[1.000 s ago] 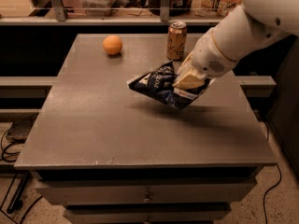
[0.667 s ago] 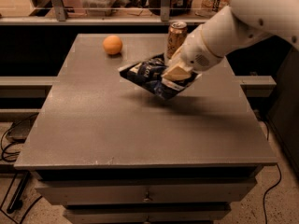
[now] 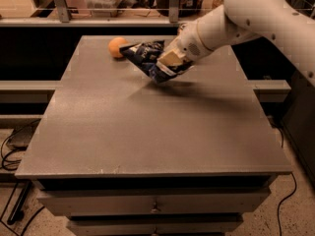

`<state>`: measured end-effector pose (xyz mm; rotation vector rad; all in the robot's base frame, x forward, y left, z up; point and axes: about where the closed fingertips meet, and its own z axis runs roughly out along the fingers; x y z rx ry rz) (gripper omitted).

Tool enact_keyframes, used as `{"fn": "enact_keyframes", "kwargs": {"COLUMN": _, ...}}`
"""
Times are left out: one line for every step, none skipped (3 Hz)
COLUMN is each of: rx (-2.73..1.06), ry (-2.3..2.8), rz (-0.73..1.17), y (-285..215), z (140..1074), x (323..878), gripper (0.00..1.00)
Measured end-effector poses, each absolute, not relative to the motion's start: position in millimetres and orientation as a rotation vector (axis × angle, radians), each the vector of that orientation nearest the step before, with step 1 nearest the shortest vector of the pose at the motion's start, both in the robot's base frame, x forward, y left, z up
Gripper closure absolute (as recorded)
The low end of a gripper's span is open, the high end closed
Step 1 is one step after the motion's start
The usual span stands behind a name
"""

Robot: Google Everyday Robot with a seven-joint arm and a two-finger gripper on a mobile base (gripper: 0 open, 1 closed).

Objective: Move blue chip bag near orange

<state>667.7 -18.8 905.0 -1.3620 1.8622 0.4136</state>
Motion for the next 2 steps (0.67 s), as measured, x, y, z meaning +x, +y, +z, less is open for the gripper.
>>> {"fn": "enact_keyframes", "kwargs": {"rx": -1.291, "ry": 1.843, "rz": 0.456, "y": 0, "z": 904, "x": 704, "gripper": 0.61}}
{"fn": "enact_keyframes", "kwargs": {"rx": -1.248, "ry": 1.848, "rz": 0.47, "y": 16, "z": 899, "x": 738, "gripper": 0.3}}
